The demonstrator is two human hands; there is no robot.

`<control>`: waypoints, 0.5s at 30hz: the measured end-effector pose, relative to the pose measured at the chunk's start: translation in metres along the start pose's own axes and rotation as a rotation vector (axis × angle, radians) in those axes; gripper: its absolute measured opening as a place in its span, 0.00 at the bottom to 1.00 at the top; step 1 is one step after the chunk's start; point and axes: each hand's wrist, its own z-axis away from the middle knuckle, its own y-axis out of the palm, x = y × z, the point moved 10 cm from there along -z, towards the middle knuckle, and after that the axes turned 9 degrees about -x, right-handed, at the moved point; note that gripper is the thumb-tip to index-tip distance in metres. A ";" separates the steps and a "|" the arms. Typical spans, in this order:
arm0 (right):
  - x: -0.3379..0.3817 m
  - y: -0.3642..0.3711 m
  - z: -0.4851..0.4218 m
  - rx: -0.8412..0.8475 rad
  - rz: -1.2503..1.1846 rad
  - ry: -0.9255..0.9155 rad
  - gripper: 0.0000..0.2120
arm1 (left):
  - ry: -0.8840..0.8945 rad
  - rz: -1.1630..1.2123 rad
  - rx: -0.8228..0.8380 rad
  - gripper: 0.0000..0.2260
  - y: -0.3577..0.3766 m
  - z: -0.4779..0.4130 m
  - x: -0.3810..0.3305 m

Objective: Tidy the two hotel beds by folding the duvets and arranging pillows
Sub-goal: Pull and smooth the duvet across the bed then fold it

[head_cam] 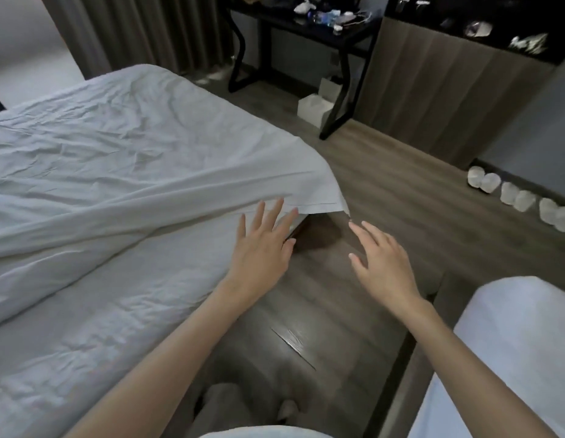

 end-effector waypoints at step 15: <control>-0.116 0.040 -0.204 0.086 -0.065 -0.003 0.27 | -0.084 0.041 0.140 0.24 0.121 -0.218 -0.020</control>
